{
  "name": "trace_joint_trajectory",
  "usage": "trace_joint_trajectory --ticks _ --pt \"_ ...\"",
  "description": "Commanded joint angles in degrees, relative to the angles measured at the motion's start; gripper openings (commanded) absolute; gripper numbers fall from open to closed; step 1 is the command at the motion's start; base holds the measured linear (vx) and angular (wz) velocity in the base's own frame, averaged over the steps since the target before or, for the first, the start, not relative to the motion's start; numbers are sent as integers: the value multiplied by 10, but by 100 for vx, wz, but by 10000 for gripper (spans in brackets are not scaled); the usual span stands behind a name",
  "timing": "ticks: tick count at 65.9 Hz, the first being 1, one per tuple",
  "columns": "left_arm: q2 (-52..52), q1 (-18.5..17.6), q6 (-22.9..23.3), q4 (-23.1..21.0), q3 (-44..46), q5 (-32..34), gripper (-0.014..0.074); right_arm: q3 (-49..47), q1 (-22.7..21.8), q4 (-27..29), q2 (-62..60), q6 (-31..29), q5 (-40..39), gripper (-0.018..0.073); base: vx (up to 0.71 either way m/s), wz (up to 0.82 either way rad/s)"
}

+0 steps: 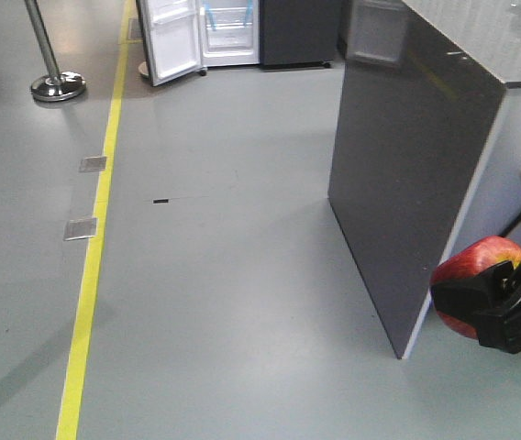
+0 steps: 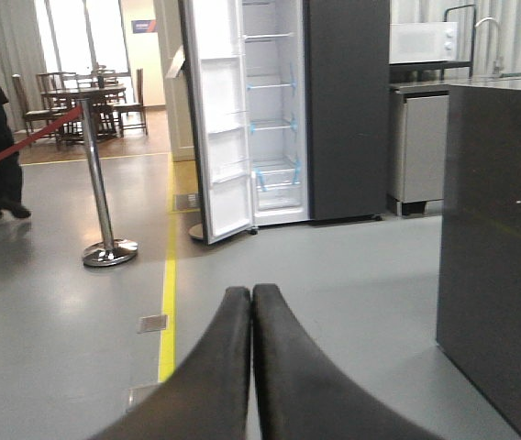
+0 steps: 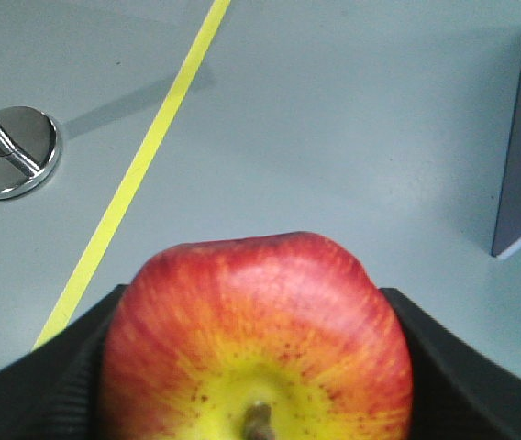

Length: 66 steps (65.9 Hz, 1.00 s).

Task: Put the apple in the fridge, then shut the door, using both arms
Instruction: 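Drive toward the open white refrigerator holding the apple in the right gripper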

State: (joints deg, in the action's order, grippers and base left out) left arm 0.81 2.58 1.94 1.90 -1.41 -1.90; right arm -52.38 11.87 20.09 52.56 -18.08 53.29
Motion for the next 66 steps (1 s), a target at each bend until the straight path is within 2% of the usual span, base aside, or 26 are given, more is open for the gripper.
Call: trace_joint_trajectory --ticks 1,66 --pt "1 2 4 -1 -14 40 -6 -16 -1 11 -5 -6 -32 143 17 23" --pt "1 2 4 -1 -14 40 -6 -16 -1 11 -5 -6 -32 143 21 13"
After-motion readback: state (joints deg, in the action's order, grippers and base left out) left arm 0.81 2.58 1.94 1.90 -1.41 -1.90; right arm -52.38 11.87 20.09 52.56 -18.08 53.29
